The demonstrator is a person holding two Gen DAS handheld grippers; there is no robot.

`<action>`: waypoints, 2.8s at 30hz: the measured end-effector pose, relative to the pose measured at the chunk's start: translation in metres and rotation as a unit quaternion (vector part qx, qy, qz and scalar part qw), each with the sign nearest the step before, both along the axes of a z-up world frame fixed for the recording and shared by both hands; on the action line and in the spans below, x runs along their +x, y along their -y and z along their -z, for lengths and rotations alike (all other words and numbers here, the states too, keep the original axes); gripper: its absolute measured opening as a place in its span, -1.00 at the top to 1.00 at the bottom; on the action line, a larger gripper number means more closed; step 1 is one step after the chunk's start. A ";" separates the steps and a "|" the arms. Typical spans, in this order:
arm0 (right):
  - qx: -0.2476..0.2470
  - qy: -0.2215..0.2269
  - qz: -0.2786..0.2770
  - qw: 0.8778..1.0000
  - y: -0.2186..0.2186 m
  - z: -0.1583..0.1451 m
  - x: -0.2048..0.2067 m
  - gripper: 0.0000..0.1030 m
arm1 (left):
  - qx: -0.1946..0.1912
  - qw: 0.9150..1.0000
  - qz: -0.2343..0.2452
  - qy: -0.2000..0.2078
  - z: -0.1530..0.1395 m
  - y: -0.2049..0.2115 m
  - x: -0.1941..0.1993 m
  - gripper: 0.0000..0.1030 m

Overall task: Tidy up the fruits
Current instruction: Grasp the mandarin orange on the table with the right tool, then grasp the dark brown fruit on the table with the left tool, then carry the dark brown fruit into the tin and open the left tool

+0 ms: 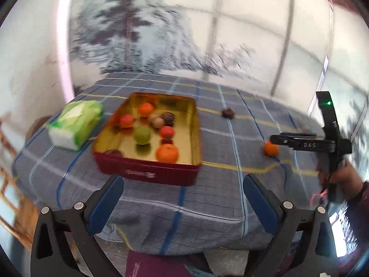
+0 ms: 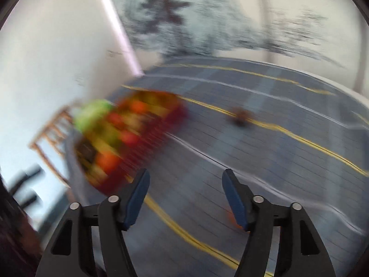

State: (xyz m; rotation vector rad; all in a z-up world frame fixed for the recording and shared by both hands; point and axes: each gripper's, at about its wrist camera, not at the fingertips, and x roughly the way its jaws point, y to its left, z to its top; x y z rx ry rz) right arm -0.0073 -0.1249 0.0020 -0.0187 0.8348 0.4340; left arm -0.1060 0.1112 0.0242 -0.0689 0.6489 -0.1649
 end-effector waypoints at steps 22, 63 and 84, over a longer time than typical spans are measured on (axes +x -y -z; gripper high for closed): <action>-0.004 0.001 0.139 0.990 0.134 0.025 0.046 0.28 | 0.139 0.981 0.128 -0.037 -0.029 0.159 0.238 -0.98; -0.013 -0.015 0.168 0.986 0.156 0.038 0.052 0.27 | 0.071 0.990 0.102 -0.062 -0.016 0.137 0.125 0.27; -0.047 -0.010 0.170 0.984 0.147 0.039 0.051 0.26 | 0.070 0.995 0.012 -0.077 0.012 0.050 0.113 0.27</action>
